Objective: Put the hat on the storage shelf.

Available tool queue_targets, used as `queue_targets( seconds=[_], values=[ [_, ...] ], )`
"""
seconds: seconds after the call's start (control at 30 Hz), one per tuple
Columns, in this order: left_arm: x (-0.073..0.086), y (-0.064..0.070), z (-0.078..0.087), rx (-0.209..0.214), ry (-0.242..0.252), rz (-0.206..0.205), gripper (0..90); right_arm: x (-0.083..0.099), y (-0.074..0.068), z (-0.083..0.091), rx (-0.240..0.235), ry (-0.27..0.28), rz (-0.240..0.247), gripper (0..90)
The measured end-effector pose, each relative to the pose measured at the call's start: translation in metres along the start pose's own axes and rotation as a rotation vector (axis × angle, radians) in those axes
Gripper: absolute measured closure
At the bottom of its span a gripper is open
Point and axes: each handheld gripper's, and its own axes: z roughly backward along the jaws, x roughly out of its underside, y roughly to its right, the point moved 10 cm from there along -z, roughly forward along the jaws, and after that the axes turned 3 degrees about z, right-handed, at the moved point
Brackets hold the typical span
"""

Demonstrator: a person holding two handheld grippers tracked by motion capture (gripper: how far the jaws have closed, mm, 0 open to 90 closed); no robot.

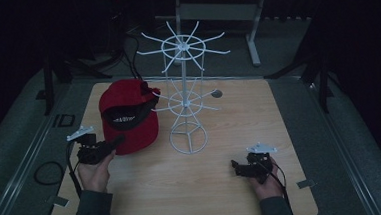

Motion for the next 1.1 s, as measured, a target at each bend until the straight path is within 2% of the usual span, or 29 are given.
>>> queue_targets(
  seconds=[1.1],
  values=[
    [-0.038, 0.009, 0.017, 0.000, 0.092, -0.027, 85.5, 0.000, 0.000, 0.000, 0.000, 0.001, 0.002, 13.4]
  ],
)
